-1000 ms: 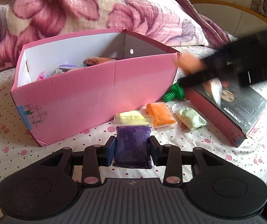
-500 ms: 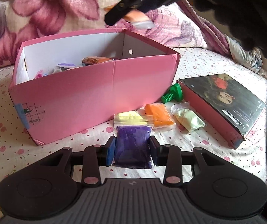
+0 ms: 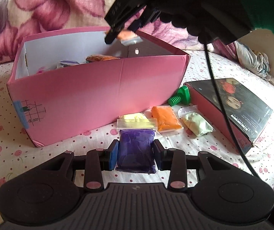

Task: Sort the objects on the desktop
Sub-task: 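Carry peach packet with right tool into pink box and release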

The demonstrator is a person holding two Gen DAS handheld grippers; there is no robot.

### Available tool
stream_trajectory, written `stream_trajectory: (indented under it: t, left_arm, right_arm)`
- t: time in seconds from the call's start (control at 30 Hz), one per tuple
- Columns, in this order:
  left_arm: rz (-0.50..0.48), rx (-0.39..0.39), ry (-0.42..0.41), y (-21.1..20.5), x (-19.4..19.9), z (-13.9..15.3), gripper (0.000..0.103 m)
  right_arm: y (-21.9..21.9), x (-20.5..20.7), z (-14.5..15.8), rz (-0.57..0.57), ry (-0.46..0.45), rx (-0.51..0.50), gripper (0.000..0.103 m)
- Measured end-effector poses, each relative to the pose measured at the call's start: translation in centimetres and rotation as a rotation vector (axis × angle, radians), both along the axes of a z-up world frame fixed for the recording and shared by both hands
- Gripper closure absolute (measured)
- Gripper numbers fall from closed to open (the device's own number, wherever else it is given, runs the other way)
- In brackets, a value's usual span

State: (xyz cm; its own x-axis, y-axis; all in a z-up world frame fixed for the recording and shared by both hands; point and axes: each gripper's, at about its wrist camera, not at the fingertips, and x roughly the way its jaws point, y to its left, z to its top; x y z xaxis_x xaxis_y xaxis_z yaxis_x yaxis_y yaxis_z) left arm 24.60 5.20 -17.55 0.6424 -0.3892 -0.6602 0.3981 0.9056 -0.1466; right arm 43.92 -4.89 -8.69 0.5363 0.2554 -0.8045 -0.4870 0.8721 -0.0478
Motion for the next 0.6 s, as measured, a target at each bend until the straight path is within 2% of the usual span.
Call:
stream_trajectory:
  t: [0.2, 0.37, 0.4, 0.5, 0.6]
  left_arm:
    - [-0.001, -0.005, 0.001, 0.0, 0.1, -0.1, 0.066]
    - [0.004, -0.009, -0.001, 0.2, 0.1, 0.0, 0.066]
    - [0.004, -0.009, -0.001, 0.2, 0.1, 0.1, 0.067]
    - [0.003, -0.012, -0.006, 0.2, 0.0, 0.3, 0.066]
    - [0.0, -0.018, -0.014, 0.3, -0.2, 0.7, 0.066]
  right_arm:
    - [0.4, 1.3, -2.4, -0.017, 0.046, -0.12, 0.062]
    - [-0.1, 0.9, -3.1, -0.041, 0.063, -0.169, 0.061]
    - [-0.2, 0.7, -3.1, -0.042, 0.065, -0.176, 0.06]
    - [-0.3, -0.1, -2.7, -0.036, 0.049, -0.188, 0.046]
    - [-0.6, -1.0, -1.8, -0.034, 0.026, -0.177, 0.044]
